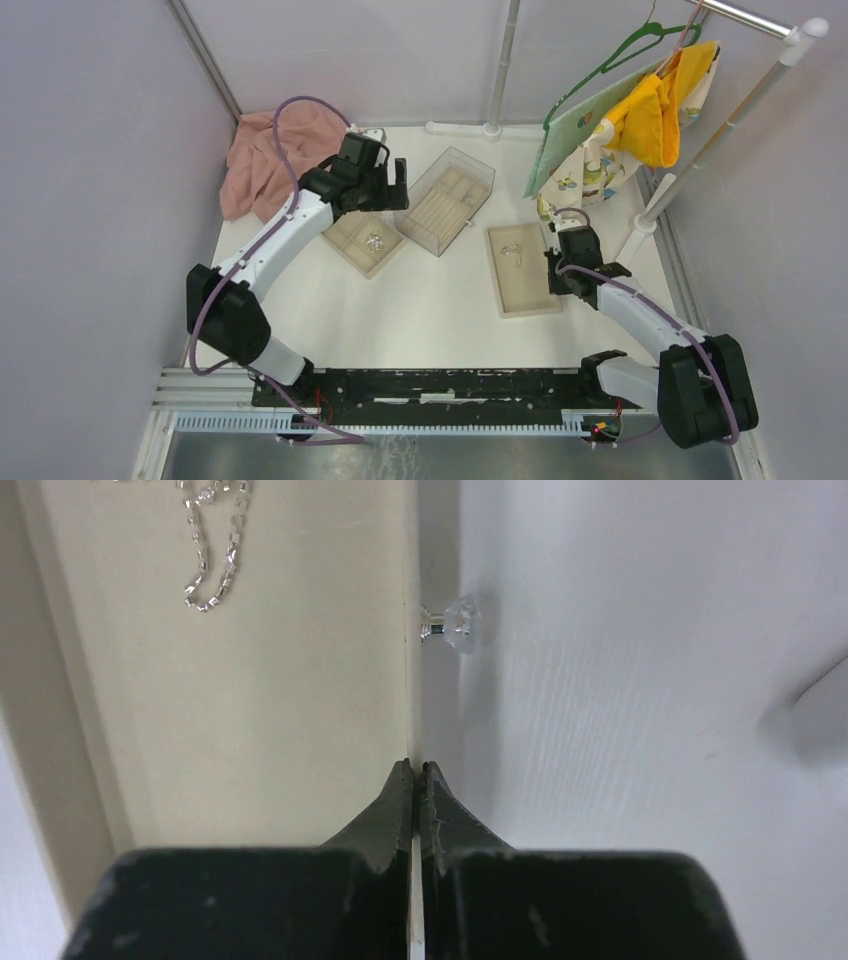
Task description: Organize the mixed jewelry
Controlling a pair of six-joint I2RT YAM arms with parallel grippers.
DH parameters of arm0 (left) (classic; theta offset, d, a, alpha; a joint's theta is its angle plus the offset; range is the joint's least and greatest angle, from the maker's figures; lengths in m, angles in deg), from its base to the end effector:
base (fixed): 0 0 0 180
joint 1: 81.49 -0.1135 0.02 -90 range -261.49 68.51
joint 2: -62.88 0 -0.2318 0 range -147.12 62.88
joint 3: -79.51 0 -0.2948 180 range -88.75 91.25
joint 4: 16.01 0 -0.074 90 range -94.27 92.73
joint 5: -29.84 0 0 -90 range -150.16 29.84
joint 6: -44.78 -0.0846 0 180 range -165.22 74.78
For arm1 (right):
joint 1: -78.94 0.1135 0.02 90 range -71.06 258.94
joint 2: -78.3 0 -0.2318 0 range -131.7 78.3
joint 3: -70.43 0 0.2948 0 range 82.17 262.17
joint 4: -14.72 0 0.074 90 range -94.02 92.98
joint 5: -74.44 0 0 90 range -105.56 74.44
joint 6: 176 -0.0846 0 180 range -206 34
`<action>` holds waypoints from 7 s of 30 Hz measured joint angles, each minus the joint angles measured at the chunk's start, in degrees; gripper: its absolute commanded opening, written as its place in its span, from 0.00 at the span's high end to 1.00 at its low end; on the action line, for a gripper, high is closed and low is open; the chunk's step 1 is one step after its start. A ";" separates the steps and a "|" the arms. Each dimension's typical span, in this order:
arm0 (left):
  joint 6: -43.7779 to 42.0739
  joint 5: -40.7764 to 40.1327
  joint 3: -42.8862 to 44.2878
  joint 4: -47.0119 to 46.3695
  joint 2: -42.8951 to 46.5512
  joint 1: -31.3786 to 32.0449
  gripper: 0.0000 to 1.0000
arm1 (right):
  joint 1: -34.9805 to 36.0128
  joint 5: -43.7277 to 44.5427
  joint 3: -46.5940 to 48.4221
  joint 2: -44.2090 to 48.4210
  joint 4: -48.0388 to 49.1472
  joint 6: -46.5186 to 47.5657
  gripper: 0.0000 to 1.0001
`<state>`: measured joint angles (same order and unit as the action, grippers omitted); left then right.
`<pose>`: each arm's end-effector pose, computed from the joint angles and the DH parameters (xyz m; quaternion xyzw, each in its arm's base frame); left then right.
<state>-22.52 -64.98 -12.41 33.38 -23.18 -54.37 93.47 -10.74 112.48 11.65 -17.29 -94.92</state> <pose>0.3645 -0.1787 0.2387 0.0206 0.9307 -0.1174 0.3459 0.2760 0.0642 0.0714 -0.0348 0.9564 0.0189 0.2892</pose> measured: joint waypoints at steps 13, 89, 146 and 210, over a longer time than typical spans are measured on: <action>0.00 0.48 29.59 1.09 -26.12 -2.73 0.00 | 5.51 7.54 -1.70 7.67 -8.48 -26.43 1.00; -0.83 8.26 19.50 -2.84 -27.98 8.20 0.00 | 10.25 19.19 21.38 -14.69 -9.03 -30.77 1.00; -1.62 13.97 23.23 -0.42 -28.65 6.58 0.00 | 8.68 5.73 20.48 -12.37 6.71 -25.35 1.00; 20.59 -13.18 15.15 7.72 -28.85 -12.41 0.36 | 8.61 3.56 9.94 -0.63 9.40 -14.58 0.62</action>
<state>-1.93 -78.16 2.74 41.09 -52.03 -66.79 102.08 -7.18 122.42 11.01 -7.89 -109.50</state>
